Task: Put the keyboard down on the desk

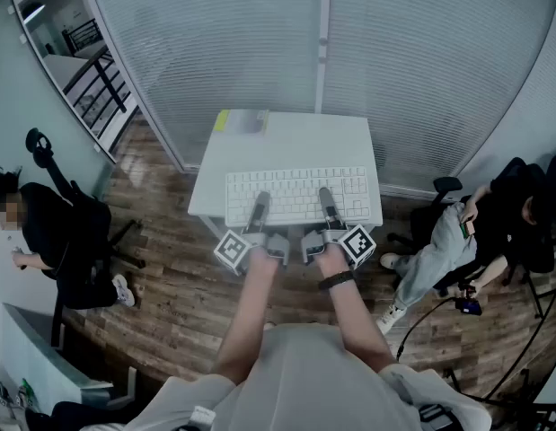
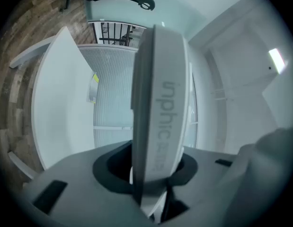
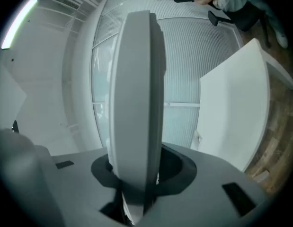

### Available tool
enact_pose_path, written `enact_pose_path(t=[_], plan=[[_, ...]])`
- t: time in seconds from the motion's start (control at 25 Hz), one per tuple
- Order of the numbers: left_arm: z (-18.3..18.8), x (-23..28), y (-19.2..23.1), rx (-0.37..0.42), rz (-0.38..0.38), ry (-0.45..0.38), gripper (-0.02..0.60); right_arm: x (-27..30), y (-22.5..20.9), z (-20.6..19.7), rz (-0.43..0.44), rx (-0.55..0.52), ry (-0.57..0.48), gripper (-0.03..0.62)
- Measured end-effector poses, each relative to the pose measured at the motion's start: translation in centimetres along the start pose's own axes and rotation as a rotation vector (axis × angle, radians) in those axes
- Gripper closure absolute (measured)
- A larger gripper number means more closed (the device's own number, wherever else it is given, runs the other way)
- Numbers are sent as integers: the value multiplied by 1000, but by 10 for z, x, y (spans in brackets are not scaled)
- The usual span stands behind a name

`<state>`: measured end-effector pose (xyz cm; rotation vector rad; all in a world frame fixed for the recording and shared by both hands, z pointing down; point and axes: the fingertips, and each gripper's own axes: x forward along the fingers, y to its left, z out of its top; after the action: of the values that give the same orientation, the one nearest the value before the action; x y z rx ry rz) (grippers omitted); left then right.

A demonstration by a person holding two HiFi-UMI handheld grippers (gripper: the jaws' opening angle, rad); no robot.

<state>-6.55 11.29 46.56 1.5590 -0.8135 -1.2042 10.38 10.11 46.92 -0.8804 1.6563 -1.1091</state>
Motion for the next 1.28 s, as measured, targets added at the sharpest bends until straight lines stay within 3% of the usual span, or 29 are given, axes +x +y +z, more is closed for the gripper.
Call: enact_pose_path(t=[0.16,0.96,1.28], plan=[[11,-4,-4,18,-4,-31,445,7,0,-12,-7,22,31,465],[-5,-12,-9,45,26,-92,445,0,-3,-2,-32,86,109,465],[2,15,8,37,16,-64,445,21,-20,5,-38,93,75,465]])
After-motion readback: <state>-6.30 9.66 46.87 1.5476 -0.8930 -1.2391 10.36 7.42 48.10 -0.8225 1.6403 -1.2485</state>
